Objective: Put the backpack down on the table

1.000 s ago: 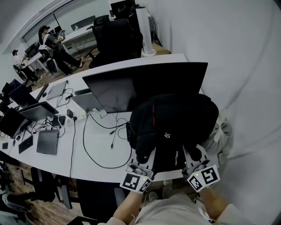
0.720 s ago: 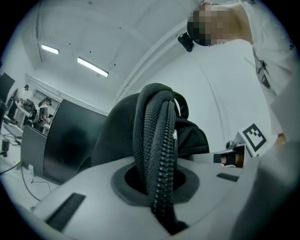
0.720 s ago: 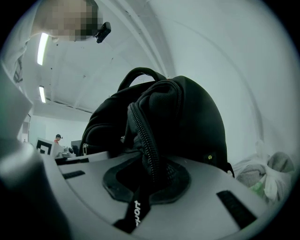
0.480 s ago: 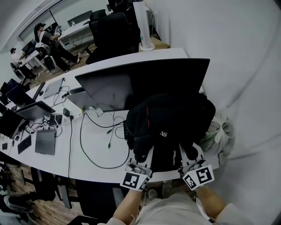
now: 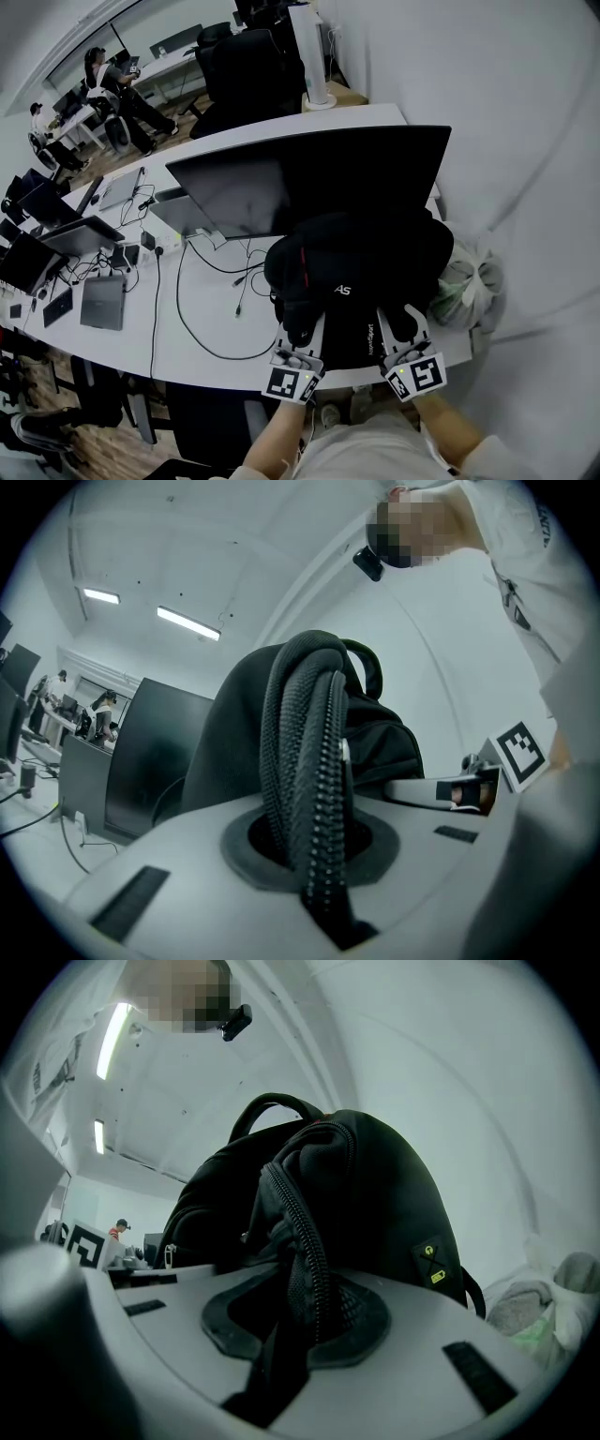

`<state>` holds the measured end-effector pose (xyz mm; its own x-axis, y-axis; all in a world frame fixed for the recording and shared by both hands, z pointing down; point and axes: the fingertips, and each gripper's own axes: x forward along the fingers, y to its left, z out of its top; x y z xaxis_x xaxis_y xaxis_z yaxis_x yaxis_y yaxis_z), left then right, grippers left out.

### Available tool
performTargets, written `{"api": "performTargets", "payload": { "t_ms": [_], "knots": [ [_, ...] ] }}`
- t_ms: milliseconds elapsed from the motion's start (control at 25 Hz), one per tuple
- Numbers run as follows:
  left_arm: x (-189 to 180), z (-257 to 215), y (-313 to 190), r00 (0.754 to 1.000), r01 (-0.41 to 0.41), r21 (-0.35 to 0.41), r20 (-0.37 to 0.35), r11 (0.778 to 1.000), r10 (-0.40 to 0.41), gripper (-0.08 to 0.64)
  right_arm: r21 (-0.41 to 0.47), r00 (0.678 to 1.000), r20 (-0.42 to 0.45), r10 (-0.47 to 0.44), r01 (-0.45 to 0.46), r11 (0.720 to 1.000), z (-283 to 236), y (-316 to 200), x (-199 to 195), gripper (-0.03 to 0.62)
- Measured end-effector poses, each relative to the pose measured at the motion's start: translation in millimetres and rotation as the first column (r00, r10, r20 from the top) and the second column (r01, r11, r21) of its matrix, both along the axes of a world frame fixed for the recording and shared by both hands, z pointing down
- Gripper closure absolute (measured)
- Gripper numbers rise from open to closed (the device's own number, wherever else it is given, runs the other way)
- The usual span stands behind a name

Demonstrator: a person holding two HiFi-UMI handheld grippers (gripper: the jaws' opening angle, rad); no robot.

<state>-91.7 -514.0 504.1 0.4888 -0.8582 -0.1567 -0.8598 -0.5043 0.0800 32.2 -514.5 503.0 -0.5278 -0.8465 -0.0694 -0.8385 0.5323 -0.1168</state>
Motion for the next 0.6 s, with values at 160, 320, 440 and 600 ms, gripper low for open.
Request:
{"api": "performTargets", "payload": {
  "t_ms": [160, 320, 440, 600],
  "knots": [
    [-0.7, 3.1, 3.0, 1.0, -0.001, 0.007, 0.002, 1.0, 0.001, 0.524, 0.017, 1.0, 0.004, -0.01, 0.01, 1.0, 3.4, 2.7, 0.1, 0.518],
    [-1.3, 2.6, 7.7, 1.0, -0.014, -0.016, 0.003, 1.0, 0.014, 0.509, 0.009, 1.0, 0.008, -0.029, 0.029, 1.0, 3.6, 7.4, 0.9, 0.513],
    [-1.7, 1.5, 16.8, 0.999, -0.032, -0.024, 0.024, 0.999, 0.033, 0.492, 0.0, 0.999, 0.003, -0.04, 0.04, 0.999, 2.9, 16.3, 0.9, 0.511],
    [-0.9, 1.8, 32.0, 0.995, -0.052, -0.028, 0.079, 0.998, 0.054, 0.476, -0.011, 0.999, -0.005, -0.05, 0.05, 0.999, 2.6, 33.6, 1.4, 0.508]
  ]
}}
